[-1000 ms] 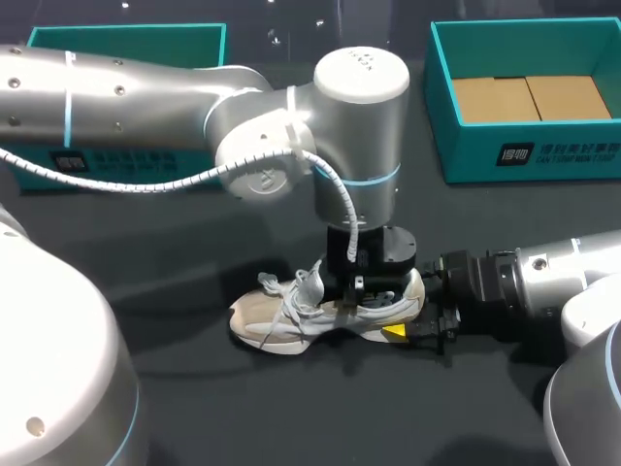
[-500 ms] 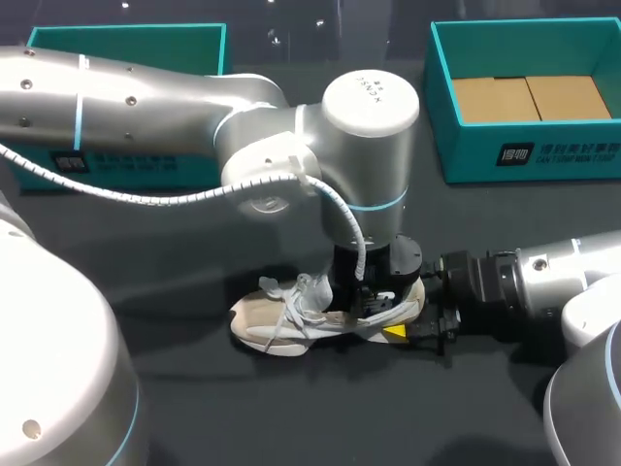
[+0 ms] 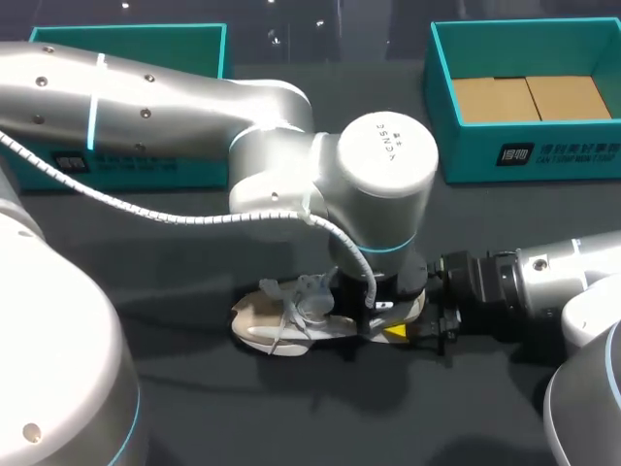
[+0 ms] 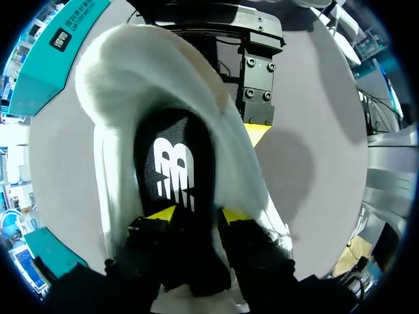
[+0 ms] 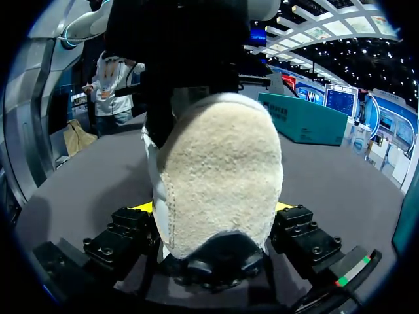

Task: Take the shoe out of the shoebox, open the shoe tongue, remove and reinsert the insole, then place the shoe into the shoebox

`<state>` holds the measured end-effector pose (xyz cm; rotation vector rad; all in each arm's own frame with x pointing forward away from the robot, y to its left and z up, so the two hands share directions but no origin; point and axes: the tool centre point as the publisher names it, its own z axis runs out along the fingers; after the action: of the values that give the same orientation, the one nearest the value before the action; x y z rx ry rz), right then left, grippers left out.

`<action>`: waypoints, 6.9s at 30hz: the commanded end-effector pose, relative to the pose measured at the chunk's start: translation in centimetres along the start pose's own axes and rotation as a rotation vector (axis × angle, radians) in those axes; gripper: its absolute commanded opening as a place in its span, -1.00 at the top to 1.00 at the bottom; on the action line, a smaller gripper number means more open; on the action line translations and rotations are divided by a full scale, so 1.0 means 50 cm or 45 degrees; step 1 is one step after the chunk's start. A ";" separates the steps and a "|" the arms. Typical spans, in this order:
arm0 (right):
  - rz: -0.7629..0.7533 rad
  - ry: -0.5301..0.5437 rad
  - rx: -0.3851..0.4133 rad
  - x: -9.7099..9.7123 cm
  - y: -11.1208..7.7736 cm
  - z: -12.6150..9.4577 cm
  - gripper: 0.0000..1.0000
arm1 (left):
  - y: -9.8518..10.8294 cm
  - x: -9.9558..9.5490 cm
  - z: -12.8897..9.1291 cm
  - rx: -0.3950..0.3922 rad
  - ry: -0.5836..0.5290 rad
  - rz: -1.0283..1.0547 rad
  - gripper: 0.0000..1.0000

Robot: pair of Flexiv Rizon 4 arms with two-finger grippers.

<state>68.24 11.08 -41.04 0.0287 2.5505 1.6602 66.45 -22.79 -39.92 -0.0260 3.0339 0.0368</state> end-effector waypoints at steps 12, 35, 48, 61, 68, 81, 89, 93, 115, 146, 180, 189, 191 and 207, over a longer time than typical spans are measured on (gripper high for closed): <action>0.001 -0.001 0.005 0.001 0.004 -0.001 1.00 | -0.002 -0.043 0.049 0.016 -0.067 -0.071 1.00; 0.001 -0.001 0.005 0.001 0.004 -0.001 1.00 | 0.076 -0.040 -0.016 0.271 0.098 -0.131 1.00; 0.001 -0.001 0.005 0.001 0.004 -0.001 1.00 | 0.092 -0.028 -0.041 0.381 0.182 -0.129 1.00; 0.001 -0.001 0.005 0.001 0.004 -0.001 1.00 | 0.051 -0.018 -0.094 0.520 0.172 -0.108 1.00; 0.001 -0.001 0.005 0.001 0.004 -0.001 1.00 | 0.031 -0.027 -0.116 0.576 0.165 -0.123 1.00; 0.001 -0.001 0.005 0.001 0.004 -0.001 1.00 | -0.007 -0.041 -0.149 0.662 0.129 -0.142 1.00; 0.001 -0.001 0.005 0.001 0.004 -0.001 1.00 | -0.014 -0.029 -0.157 0.678 0.122 -0.123 0.50; 0.001 -0.001 0.005 0.001 0.004 -0.001 1.00 | -0.013 -0.025 -0.159 0.699 0.104 -0.134 0.15; 0.001 -0.001 0.005 0.001 0.004 -0.001 1.00 | -0.086 0.003 -0.145 0.768 -0.144 -0.153 0.00; 0.001 -0.001 0.005 0.001 0.004 -0.001 1.00 | -0.087 -0.046 -0.096 0.714 -0.243 -0.319 0.41; 0.001 -0.001 0.005 0.001 0.004 -0.001 1.00 | -0.100 -0.100 -0.143 0.815 -0.060 -0.385 1.00; 0.001 -0.001 0.005 0.001 0.004 -0.001 1.00 | -0.093 -0.081 -0.134 0.890 -0.150 -0.467 0.51; 0.001 -0.001 0.005 0.001 0.004 -0.001 1.00 | -0.091 -0.078 -0.134 0.911 -0.161 -0.500 0.47; 0.001 -0.001 0.005 0.001 0.004 -0.001 1.00 | -0.094 -0.064 -0.134 0.995 -0.247 -0.618 0.56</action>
<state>68.31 11.18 -40.90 0.0295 2.5503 1.6620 69.33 -27.33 -32.82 -0.6208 2.5816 -1.0976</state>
